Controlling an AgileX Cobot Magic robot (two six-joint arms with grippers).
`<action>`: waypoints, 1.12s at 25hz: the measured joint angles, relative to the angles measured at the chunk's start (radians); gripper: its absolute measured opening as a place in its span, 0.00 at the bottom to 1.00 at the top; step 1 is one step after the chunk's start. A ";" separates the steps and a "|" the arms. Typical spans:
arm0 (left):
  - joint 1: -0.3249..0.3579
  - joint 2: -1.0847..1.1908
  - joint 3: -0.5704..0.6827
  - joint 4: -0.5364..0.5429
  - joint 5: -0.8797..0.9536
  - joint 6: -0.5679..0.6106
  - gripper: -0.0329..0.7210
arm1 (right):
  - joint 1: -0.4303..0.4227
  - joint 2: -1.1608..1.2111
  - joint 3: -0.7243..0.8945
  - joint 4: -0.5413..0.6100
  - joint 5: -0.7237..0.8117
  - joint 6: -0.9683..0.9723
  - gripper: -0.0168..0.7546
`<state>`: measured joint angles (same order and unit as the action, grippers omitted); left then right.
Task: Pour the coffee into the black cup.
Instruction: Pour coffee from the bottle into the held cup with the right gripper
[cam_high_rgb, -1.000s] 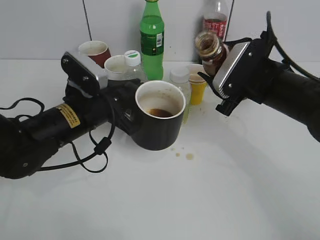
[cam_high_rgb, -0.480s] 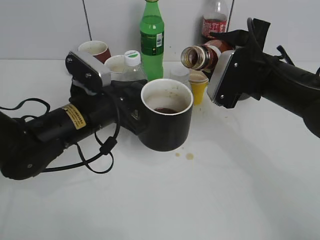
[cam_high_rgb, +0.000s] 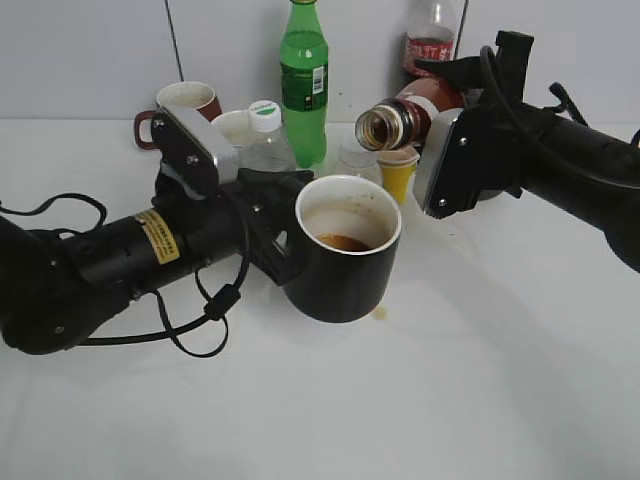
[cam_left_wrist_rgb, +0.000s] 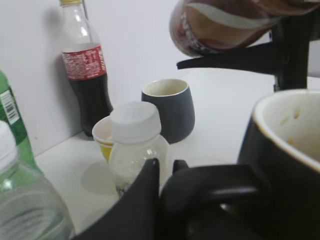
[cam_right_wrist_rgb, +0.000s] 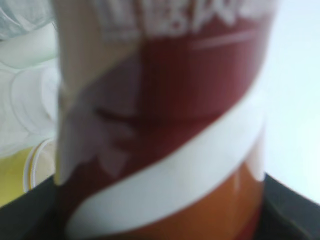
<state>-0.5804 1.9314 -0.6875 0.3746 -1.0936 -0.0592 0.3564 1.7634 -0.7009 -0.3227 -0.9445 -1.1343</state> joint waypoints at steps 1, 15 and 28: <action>0.000 0.000 -0.003 0.004 0.007 0.000 0.11 | 0.000 0.000 0.000 0.000 0.000 -0.012 0.67; 0.000 -0.001 -0.007 0.014 0.018 0.000 0.11 | 0.000 0.000 -0.002 0.000 -0.013 -0.139 0.67; 0.000 -0.001 -0.007 0.016 0.018 0.000 0.11 | 0.000 0.000 -0.004 0.003 -0.017 -0.162 0.67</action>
<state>-0.5804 1.9306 -0.6942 0.3903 -1.0759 -0.0592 0.3564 1.7634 -0.7051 -0.3196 -0.9613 -1.2963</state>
